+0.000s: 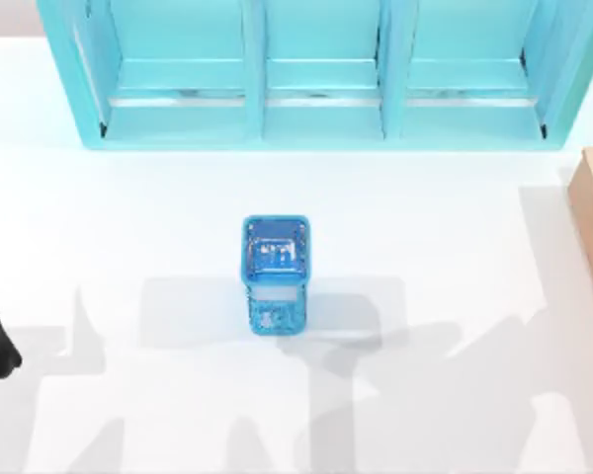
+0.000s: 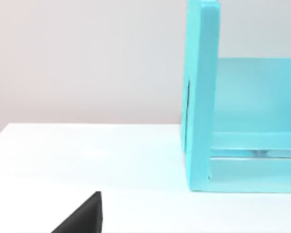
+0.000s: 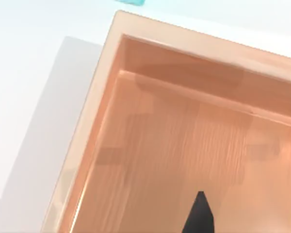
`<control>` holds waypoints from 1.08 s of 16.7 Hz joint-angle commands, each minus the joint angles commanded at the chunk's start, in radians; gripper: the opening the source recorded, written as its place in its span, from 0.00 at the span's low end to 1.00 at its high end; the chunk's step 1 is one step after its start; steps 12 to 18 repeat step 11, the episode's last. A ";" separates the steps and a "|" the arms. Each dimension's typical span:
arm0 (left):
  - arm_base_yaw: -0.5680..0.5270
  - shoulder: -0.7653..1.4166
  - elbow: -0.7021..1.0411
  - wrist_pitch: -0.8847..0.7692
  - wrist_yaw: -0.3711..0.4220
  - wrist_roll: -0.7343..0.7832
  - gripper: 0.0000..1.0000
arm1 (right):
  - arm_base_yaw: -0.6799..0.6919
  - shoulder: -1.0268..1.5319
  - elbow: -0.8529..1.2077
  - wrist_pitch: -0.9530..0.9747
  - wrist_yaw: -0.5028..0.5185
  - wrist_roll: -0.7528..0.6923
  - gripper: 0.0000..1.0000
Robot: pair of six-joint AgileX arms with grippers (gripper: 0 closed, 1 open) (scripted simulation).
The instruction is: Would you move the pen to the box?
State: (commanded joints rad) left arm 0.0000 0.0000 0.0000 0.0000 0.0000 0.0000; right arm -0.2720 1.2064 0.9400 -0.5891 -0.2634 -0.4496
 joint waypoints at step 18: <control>0.000 0.000 0.000 0.000 0.000 0.000 1.00 | 0.000 0.000 0.000 0.000 0.000 0.000 1.00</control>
